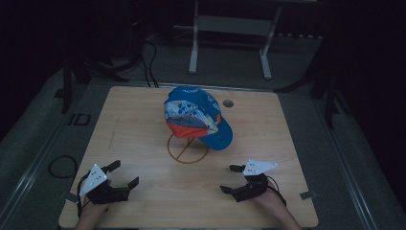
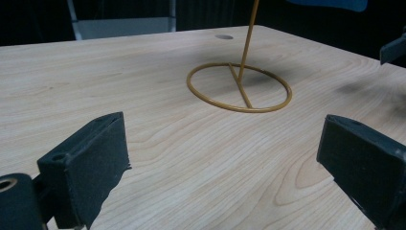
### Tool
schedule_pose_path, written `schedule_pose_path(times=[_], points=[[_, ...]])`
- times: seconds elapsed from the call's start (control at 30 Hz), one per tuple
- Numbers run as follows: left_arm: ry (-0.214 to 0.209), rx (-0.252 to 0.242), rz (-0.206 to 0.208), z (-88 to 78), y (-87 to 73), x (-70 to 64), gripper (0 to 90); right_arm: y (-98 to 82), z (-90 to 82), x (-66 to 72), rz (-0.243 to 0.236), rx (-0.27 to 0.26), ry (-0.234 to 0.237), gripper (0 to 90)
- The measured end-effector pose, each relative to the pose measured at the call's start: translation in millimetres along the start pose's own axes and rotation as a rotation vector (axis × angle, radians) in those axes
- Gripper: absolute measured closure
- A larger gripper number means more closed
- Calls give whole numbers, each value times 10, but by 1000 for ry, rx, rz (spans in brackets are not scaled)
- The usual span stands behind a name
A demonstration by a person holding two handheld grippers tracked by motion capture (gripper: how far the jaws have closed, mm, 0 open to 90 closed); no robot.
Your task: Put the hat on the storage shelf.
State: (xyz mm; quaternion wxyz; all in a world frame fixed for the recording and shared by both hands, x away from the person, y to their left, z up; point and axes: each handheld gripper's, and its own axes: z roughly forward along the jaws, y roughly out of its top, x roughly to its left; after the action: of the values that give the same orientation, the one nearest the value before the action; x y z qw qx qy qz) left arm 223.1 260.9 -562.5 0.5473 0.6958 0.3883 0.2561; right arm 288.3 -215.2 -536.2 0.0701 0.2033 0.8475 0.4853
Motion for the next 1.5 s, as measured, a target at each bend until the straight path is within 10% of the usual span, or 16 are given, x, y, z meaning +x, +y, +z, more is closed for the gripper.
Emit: schedule_pose_path(times=[0.53,1.5], points=[[5,0,-2,-12,-7,2,40,-291,-198,-137,-11,36,-59,141],[13,9,-2,-15,-48,-11,40,-587,-485,-513,111,-71,-205,142]])
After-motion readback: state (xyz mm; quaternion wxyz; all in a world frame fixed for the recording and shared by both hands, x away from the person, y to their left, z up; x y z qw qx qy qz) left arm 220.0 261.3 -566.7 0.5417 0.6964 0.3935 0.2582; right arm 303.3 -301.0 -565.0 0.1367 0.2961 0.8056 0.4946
